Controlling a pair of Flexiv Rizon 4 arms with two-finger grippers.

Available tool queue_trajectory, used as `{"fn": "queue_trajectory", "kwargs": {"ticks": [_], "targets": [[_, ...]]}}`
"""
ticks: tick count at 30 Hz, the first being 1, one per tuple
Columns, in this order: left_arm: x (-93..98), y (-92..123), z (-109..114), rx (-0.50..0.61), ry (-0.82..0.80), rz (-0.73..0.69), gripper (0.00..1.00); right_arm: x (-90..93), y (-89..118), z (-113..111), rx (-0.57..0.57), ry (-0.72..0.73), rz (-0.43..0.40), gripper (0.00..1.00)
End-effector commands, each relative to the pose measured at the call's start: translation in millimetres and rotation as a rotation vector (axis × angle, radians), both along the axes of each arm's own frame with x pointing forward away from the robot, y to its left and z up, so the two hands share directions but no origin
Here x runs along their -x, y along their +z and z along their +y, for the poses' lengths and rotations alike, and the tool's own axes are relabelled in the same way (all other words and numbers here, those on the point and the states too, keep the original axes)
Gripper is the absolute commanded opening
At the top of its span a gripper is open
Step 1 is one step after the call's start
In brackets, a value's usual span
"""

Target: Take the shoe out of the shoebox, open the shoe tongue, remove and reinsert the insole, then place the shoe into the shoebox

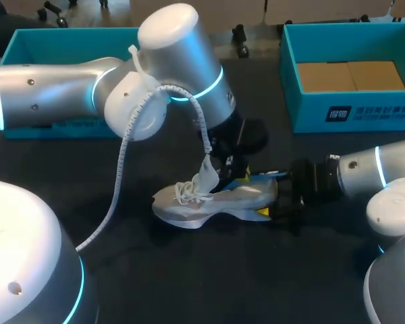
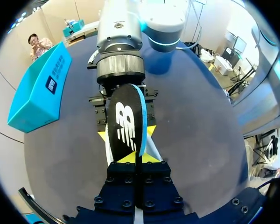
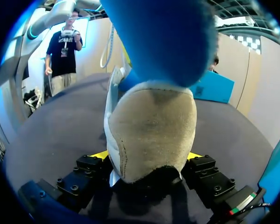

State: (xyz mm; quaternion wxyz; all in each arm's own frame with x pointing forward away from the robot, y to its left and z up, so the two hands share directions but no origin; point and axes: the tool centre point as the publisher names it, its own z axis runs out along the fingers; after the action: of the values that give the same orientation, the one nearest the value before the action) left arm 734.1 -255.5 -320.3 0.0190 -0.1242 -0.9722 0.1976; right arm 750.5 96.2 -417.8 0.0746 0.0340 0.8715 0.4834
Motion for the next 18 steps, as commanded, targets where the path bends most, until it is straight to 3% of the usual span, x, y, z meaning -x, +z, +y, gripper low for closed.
{"fn": "queue_trajectory", "kwargs": {"ticks": [1,2,5,6,7,8,10,18], "targets": [[0.8,-2,-4,-0.007,0.006,-0.008,0.0,-0.2,-3,4,0.008,-0.002,0.001,0.0],[0.9,-2,-4,-0.009,0.006,-0.008,0.23,-0.2,-3,4,0.008,-0.002,0.001,0.0],[1.3,0,-1,-0.007,0.014,-0.006,0.55,-0.2,-3,4,0.008,-0.002,0.001,0.0],[1.3,2,1,-0.001,0.015,-0.004,0.78,-0.2,-3,4,0.008,-0.002,0.001,0.0],[1.2,3,2,0.002,0.017,-0.004,0.91,-0.2,-3,4,0.008,-0.002,0.001,0.0],[1.2,5,3,0.003,0.018,-0.005,0.96,-0.2,-3,4,0.008,-0.002,0.001,0.0],[1.7,7,6,0.01,0.022,-0.004,0.98,-0.2,-3,4,0.008,-0.002,0.001,0.0],[13.9,13,14,0.04,0.041,-0.104,1.0,-0.2,-3,4,0.008,-0.002,0.001,0.0]]}}
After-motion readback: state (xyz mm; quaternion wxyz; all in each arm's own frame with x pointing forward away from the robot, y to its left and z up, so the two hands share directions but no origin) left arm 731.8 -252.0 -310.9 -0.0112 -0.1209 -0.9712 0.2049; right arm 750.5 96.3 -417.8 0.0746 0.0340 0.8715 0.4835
